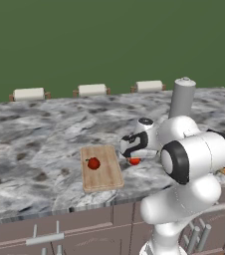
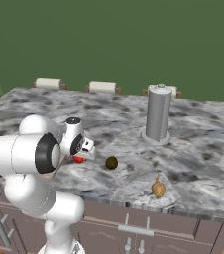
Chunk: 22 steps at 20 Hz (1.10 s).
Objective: Place the avocado, onion, tomato, and bell pepper on the cutting board.
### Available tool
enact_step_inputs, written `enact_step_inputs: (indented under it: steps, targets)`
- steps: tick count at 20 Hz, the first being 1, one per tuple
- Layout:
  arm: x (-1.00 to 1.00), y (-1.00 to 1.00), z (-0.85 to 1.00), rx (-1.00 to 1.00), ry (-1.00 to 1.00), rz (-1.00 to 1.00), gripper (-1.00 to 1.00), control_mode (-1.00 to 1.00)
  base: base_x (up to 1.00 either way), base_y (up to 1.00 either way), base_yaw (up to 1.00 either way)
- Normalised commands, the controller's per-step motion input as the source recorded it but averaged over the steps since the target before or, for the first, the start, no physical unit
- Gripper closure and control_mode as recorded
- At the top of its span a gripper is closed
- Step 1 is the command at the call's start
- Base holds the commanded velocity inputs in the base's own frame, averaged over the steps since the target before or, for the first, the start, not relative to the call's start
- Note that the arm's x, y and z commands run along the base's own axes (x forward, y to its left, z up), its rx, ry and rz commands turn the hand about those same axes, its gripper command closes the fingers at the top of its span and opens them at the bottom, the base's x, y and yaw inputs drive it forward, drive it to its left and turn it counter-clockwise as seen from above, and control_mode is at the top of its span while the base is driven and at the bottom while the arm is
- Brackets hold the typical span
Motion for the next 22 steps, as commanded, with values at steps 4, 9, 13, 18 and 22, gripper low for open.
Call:
enact_step_inputs:
  steps: [4, 9, 13, 18, 22]
  targets:
    - [0.00, 0.00, 0.24, 0.00, -0.04, 0.00, 1.00, -1.00, 0.00, 0.00, 0.00]
    - [-0.01, 0.06, 0.73, 0.01, -0.09, 0.04, 1.00, -1.00, 0.00, 0.00, 0.00]
    - [0.00, 0.24, 0.73, 0.00, -0.08, 0.13, 1.00, -1.00, 0.00, 0.00, 0.00]
    - [0.00, 0.25, 0.48, 0.01, -0.02, 0.12, 1.00, -1.00, 0.00, 0.00, 0.00]
    - [0.01, 0.29, 0.33, 0.00, 0.00, 0.12, 1.00, -1.00, 0.00, 0.00, 0.00]
